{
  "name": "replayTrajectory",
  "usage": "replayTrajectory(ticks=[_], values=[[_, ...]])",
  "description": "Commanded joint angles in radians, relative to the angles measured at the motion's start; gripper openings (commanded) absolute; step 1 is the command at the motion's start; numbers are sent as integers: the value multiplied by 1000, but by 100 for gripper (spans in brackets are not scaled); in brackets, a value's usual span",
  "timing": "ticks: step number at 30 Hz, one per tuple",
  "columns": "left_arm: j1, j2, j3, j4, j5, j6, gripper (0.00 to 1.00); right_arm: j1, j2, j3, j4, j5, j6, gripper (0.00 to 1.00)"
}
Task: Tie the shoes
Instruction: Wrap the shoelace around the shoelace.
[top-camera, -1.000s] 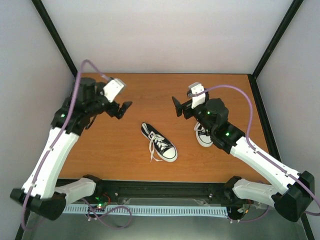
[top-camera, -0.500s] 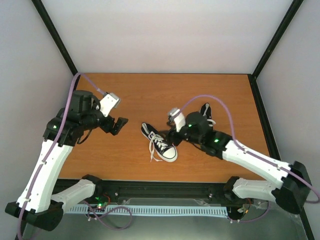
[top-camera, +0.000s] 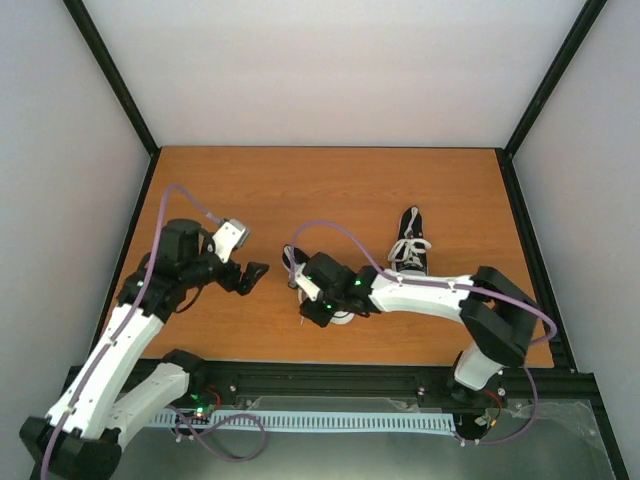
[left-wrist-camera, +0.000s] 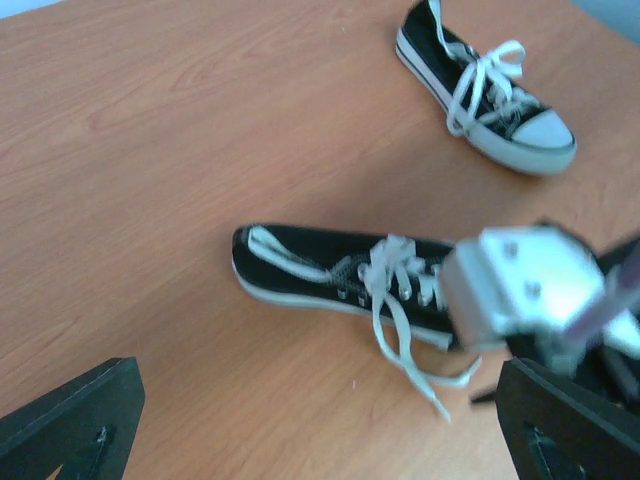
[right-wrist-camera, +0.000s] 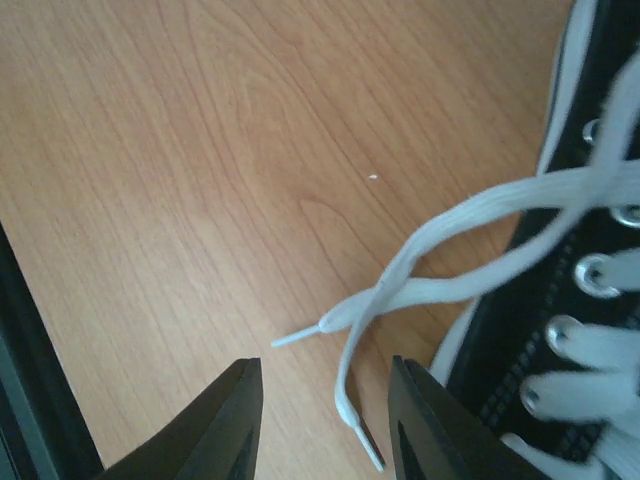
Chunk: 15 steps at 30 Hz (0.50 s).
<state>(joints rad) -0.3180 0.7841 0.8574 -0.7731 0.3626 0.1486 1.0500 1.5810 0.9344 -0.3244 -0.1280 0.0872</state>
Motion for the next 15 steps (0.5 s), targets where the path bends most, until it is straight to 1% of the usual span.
replayTrajectory(ticks=[1,3,6,7,11,15], values=[[7,113,-19,336,45,-170,100,6,96,129,-134,-58,-50,35],[7,130,-54,414,28,-251,100,9,122,174,-176,-62,-37,34],[7,84,-144,579,-9,-307,100,12,141,235,-240,-21,-24,32],[9,77,-159,603,-39,-332,100,15,153,258,-265,5,-26,32],[23,65,-202,609,-28,-349,100,29,184,267,-303,47,-61,32],[26,59,-271,647,-47,-394,100,45,189,173,-229,47,-77,28]])
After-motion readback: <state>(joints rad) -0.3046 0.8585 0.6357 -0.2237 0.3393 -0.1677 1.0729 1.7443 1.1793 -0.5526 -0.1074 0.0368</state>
